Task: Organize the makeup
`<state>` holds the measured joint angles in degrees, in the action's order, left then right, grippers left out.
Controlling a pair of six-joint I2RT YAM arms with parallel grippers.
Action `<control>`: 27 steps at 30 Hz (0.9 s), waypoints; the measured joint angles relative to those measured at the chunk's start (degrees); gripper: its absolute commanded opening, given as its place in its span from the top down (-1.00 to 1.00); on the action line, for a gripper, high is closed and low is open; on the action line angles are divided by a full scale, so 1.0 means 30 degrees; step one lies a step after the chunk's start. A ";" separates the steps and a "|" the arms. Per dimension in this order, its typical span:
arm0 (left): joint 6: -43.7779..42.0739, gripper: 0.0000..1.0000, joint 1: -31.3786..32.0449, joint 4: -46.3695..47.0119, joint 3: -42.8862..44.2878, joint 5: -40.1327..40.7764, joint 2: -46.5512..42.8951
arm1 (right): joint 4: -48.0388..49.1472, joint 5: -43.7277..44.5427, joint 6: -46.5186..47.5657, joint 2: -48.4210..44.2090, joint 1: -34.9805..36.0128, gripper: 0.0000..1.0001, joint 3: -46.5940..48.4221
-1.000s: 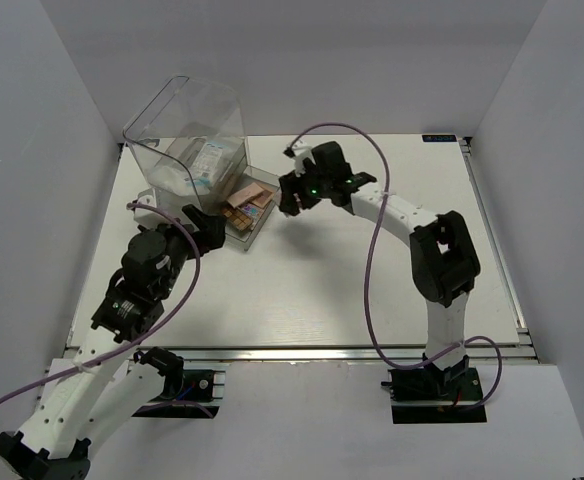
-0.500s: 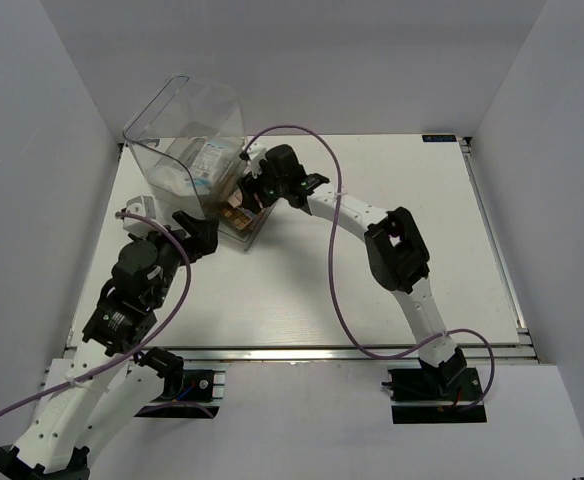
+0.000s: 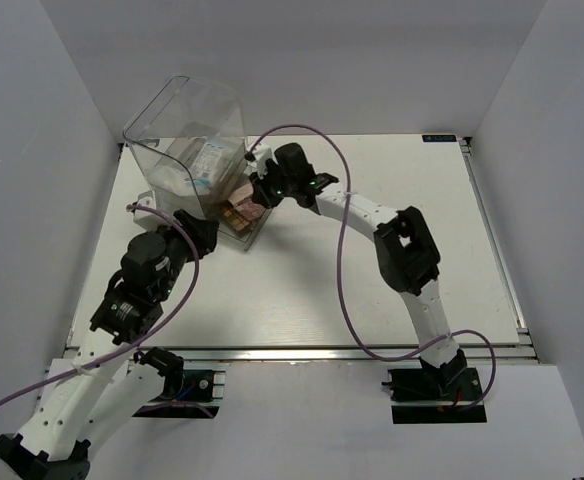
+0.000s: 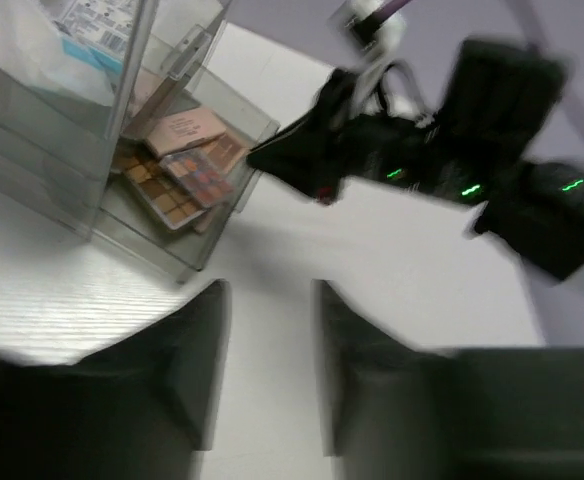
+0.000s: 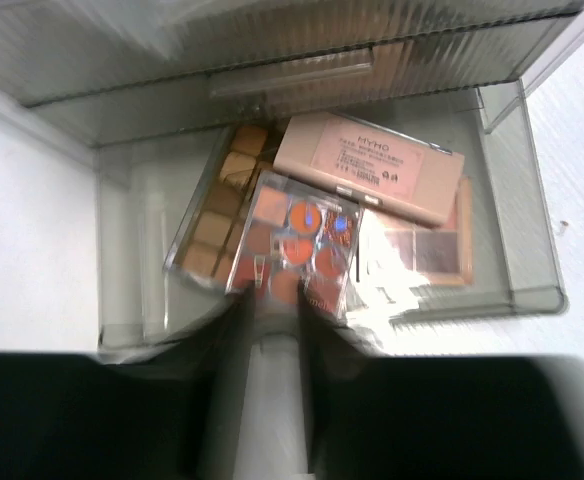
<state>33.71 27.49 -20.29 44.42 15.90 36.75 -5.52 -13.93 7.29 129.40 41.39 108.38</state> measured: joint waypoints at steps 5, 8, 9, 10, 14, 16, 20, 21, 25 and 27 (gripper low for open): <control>-0.0466 0.79 0.0000 0.0845 0.0007 -0.2025 0.2506 | 0.0219 -0.3293 -0.0146 -0.3257 -0.2492 1.00 -0.2645; -0.1005 0.83 0.0000 0.1428 0.0481 -0.3898 0.5566 | 0.0685 -0.4233 -0.0153 -0.5107 -0.4823 1.00 -0.3949; -0.1239 0.83 0.0007 0.1479 0.0772 -0.4488 0.6929 | 0.0780 -0.4430 -0.0160 -0.5778 -0.5595 1.00 -0.4612; -0.1450 0.83 0.0029 0.1552 0.1144 -0.4918 0.8167 | 0.0925 -0.4539 -0.0153 -0.6426 -0.6433 1.00 -0.5377; -0.2645 0.79 0.0393 0.1501 0.3213 -0.5799 1.3537 | 0.0947 -0.4714 -0.0080 -0.8633 -0.8677 1.00 -0.8604; -0.3388 0.79 0.0663 0.1144 0.4677 -0.5792 1.6123 | 0.0787 -0.4794 0.0007 -0.9493 -0.9209 1.00 -1.0142; -0.4517 0.80 0.1042 0.0634 0.7504 -0.4685 2.0371 | 0.0729 -0.4889 0.0131 -1.0870 -0.9442 1.00 -1.2502; -0.4728 0.80 0.1115 0.0495 0.8094 -0.4328 2.1216 | 0.0699 -0.4911 0.0131 -1.1140 -0.9464 1.00 -1.2896; -0.5537 0.78 0.1202 -0.0211 1.0047 -0.2441 2.4035 | 0.0801 -0.5005 0.0087 -1.2072 -0.9544 1.00 -1.3879; -0.5909 0.71 0.1202 -0.0627 1.0848 -0.1421 2.5041 | 0.0874 -0.5064 0.0058 -1.2437 -0.9624 1.00 -1.4192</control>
<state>15.99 31.09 -22.17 76.97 11.64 111.87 -2.90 -29.12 7.46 92.09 12.51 65.80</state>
